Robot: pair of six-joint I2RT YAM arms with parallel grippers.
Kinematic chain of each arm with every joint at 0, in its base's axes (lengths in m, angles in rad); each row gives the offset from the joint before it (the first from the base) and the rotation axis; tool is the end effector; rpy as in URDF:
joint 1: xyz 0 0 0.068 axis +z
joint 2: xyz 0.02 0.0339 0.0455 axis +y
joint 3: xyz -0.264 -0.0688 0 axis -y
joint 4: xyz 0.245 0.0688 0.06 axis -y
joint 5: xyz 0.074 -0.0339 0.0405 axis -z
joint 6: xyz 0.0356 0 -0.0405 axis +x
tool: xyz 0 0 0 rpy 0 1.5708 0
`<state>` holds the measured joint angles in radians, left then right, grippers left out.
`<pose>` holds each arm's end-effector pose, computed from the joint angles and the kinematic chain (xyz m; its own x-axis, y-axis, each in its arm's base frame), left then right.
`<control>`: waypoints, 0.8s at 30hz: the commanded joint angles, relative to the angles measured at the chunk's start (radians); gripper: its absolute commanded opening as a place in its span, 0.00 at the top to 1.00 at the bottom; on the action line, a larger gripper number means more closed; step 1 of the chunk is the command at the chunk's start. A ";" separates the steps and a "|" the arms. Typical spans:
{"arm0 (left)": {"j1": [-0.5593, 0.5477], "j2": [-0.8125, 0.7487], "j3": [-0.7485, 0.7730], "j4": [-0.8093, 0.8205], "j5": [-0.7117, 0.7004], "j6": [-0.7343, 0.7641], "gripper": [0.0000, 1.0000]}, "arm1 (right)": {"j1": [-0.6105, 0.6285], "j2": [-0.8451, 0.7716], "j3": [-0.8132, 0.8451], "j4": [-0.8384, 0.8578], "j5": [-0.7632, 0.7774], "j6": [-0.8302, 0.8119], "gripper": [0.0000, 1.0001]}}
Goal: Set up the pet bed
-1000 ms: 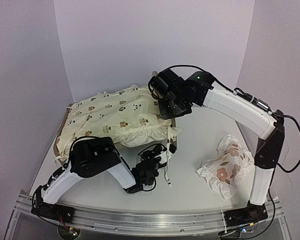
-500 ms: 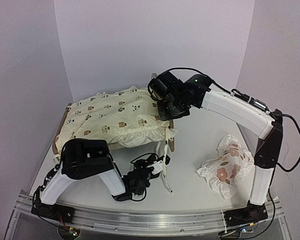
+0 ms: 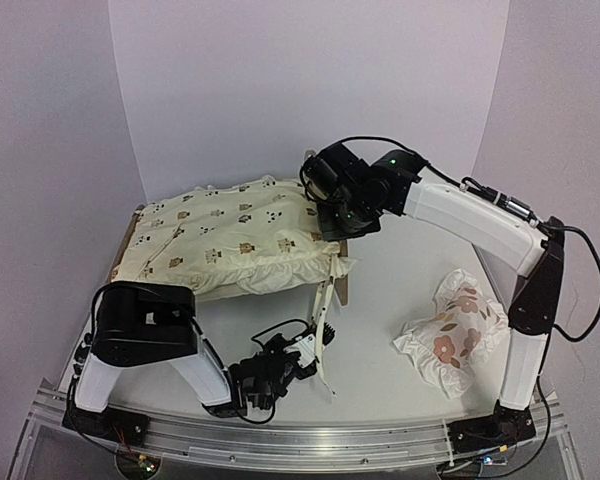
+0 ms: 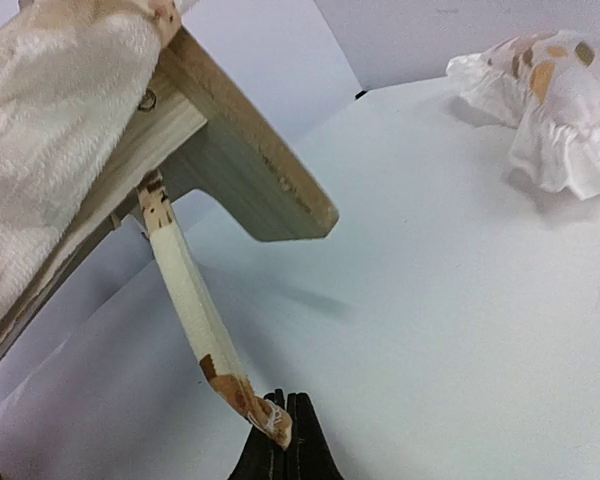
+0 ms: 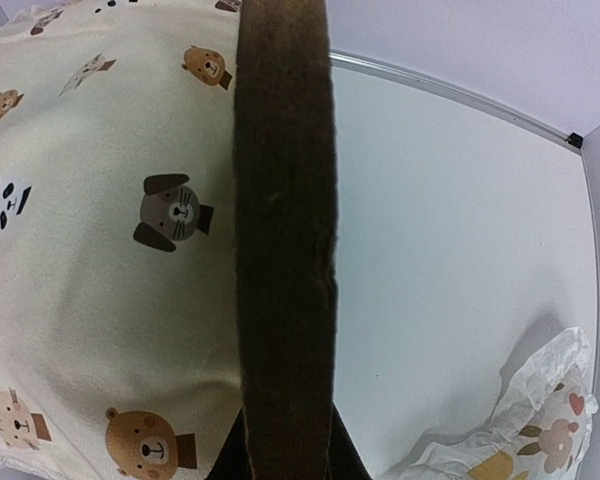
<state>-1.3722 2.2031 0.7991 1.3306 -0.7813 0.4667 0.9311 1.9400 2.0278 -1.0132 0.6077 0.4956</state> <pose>0.0985 -0.3626 0.0875 0.2379 0.4370 -0.8674 0.5044 0.7076 0.4948 0.2647 0.3217 0.3585 -0.6352 -0.1997 -0.7461 -0.1723 0.9783 -0.1152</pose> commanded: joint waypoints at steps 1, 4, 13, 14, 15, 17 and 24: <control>-0.041 -0.124 -0.036 -0.131 0.141 -0.179 1.00 | -0.032 -0.038 0.014 0.115 0.114 -0.037 1.00; -0.055 -0.172 -0.035 -0.266 0.237 -0.251 1.00 | -0.049 -0.031 -0.007 0.126 0.098 -0.036 1.00; -0.098 -0.250 -0.019 -0.469 0.390 -0.347 1.00 | -0.092 -0.012 -0.050 0.145 0.071 -0.023 1.00; -0.102 -0.261 -0.021 -0.479 0.410 -0.357 1.00 | -0.100 -0.011 -0.058 0.149 0.069 -0.022 1.00; -0.107 -0.273 -0.021 -0.492 0.430 -0.366 1.00 | -0.107 -0.010 -0.070 0.155 0.065 -0.021 1.00; -0.124 -0.293 -0.016 -0.528 0.459 -0.382 1.00 | -0.118 -0.016 -0.100 0.174 0.050 -0.019 1.00; -0.155 -0.364 -0.010 -0.633 0.578 -0.450 1.00 | -0.158 -0.044 -0.221 0.257 0.004 -0.012 1.00</control>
<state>-1.4975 1.9081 0.7784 0.7772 -0.3322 0.0787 0.8374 1.9385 1.8418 -0.8190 0.5135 0.4617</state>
